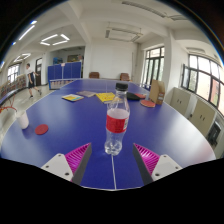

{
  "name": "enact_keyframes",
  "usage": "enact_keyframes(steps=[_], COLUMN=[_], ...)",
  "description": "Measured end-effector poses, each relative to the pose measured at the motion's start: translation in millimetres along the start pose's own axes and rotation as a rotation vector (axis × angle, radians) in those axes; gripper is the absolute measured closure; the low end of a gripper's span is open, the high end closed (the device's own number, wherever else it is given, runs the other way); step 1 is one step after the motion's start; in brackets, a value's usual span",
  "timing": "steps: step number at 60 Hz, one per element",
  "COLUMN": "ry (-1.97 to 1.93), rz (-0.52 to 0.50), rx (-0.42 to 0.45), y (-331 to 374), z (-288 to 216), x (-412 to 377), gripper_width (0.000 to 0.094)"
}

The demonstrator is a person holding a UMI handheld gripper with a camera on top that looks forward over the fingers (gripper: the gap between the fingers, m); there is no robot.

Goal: Pour water

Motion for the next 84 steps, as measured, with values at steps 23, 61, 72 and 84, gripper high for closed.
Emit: enact_keyframes(steps=[23,61,72,84], ry=[-0.039,0.225,0.683,1.425], rz=[-0.042,0.459,0.738,0.789], rx=[0.166,0.273,0.356,0.507], y=[-121.5,-42.2,10.7,5.2], z=[-43.0,-152.5,-256.7,-314.0], x=[9.7,9.1,-71.4,-252.5], gripper_width=[0.0414,0.0613,0.0610,0.0610])
Point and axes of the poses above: the point between the fingertips, and its own axes, seen from behind it with the camera up: x to the right, z down, y backward, against the way the camera looks, the point moved 7 cm from there along y, backward, against the way the camera looks, and after that the axes turned 6 degrees about -x, right-handed, at the moved point
